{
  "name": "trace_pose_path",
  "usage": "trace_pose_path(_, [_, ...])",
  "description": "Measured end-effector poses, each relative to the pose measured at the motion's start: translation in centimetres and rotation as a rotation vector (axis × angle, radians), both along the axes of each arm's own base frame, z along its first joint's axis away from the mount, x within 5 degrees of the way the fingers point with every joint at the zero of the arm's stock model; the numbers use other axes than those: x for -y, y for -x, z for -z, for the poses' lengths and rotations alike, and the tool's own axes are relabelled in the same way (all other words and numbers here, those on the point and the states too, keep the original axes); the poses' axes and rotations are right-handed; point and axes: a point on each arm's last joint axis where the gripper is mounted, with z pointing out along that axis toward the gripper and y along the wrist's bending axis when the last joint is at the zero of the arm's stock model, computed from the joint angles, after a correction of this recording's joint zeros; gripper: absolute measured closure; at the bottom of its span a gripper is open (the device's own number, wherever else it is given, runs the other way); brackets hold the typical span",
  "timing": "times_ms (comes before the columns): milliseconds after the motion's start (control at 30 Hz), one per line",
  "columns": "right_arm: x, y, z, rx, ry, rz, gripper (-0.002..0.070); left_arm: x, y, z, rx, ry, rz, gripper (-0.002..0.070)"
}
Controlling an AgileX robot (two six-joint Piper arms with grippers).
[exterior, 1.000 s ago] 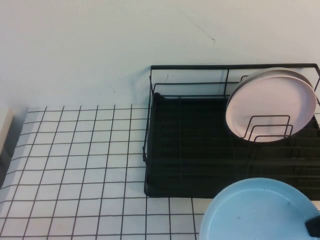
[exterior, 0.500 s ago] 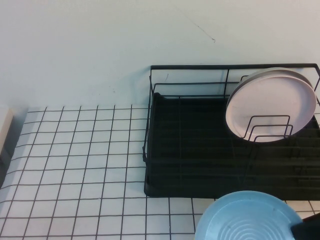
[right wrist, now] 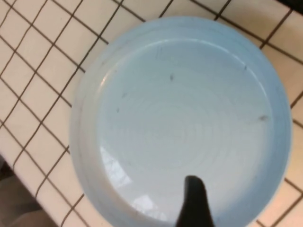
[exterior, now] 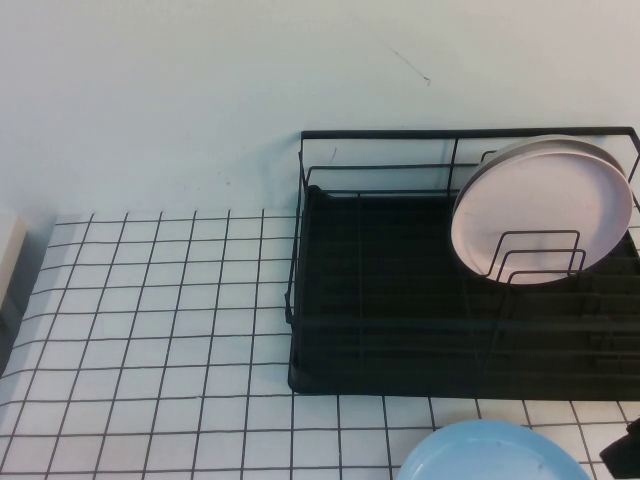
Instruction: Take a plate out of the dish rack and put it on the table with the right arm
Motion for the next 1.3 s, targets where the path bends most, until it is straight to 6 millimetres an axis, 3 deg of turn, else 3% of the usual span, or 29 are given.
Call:
trace_pose_path(67, [0.2, -0.1, -1.0, -0.041, 0.023, 0.017, 0.023, 0.0, 0.0, 0.0, 0.0, 0.0, 0.0, 0.0678])
trace_pose_path(133, [0.3, 0.0, -2.2, -0.015, 0.035, 0.028, 0.0318, 0.0, 0.0, 0.0, 0.0, 0.0, 0.0, 0.0678])
trace_pose_path(300, [0.2, 2.1, -6.1, 0.21, 0.053, 0.029, 0.0573, 0.0, 0.0, 0.0, 0.0, 0.0, 0.0, 0.0678])
trace_pose_path(400, [0.1, 4.1, -8.6, 0.369, 0.059, 0.038, 0.0647, 0.0, 0.0, 0.0, 0.0, 0.0, 0.0, 0.0678])
trace_pose_path(667, [-0.6, 10.4, -13.6, 0.745, 0.018, 0.067, 0.0677, 0.0, 0.0, 0.0, 0.0, 0.0, 0.0, 0.0678])
trace_pose_path(867, [-1.4, 13.8, -14.6, 0.806, -0.048, 0.012, 0.0678, 0.0, 0.0, 0.0, 0.0, 0.0, 0.0, 0.0678])
trace_pose_path(1033, [-1.6, 15.1, -14.2, 0.77, -0.037, -0.053, 0.0678, 0.0, 0.0, 0.0, 0.0, 0.0, 0.0, 0.0678])
trace_pose_path(1133, [-0.8, 14.9, -13.6, 0.769, 0.086, -0.054, 0.0678, 0.0, 0.0, 0.0, 0.0, 0.0, 0.0, 0.0678])
trace_pose_path(1300, [0.7, 14.2, -14.1, 0.935, 0.27, 0.056, 0.0678, 0.0, 0.0, 0.0, 0.0, 0.0, 0.0, 0.0678])
